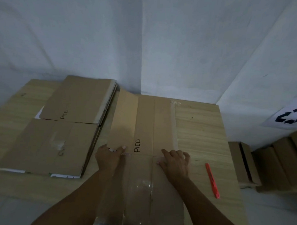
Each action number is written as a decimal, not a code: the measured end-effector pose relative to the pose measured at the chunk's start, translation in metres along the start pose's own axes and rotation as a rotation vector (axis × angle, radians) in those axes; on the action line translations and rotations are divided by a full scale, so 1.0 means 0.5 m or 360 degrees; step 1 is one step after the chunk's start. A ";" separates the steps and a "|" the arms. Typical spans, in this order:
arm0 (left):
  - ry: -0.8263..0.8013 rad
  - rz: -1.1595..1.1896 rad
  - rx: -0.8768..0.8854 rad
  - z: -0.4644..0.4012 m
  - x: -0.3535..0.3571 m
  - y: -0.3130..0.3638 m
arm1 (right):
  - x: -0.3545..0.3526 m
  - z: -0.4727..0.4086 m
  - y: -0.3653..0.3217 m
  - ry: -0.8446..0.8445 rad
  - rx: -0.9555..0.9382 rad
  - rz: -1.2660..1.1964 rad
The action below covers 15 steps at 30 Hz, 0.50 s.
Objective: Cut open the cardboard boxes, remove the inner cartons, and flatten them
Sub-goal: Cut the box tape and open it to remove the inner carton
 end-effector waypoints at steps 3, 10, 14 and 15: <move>0.0003 -0.0240 -0.0065 -0.006 0.002 -0.021 | 0.023 0.011 0.020 -0.0044 0.0203 -0.0125; -0.0033 -0.0698 -0.0291 0.014 -0.005 -0.027 | 0.061 0.047 0.030 -0.0108 0.0624 -0.0258; -0.0107 -0.0570 -0.0293 -0.004 -0.005 -0.056 | 0.051 0.035 0.048 -0.0186 0.0829 -0.0533; -0.0103 -0.0550 -0.0260 -0.006 -0.007 -0.059 | 0.048 0.032 0.053 -0.0210 0.0847 -0.0651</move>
Point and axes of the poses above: each hand's wrist, its own z-axis away from the middle knuckle, its own x-axis out of the palm, y = z × x, the point moved 6 cm from there along -z, towards the middle knuckle, and after that the axes turned 6 degrees about y, right-handed, at the moved point
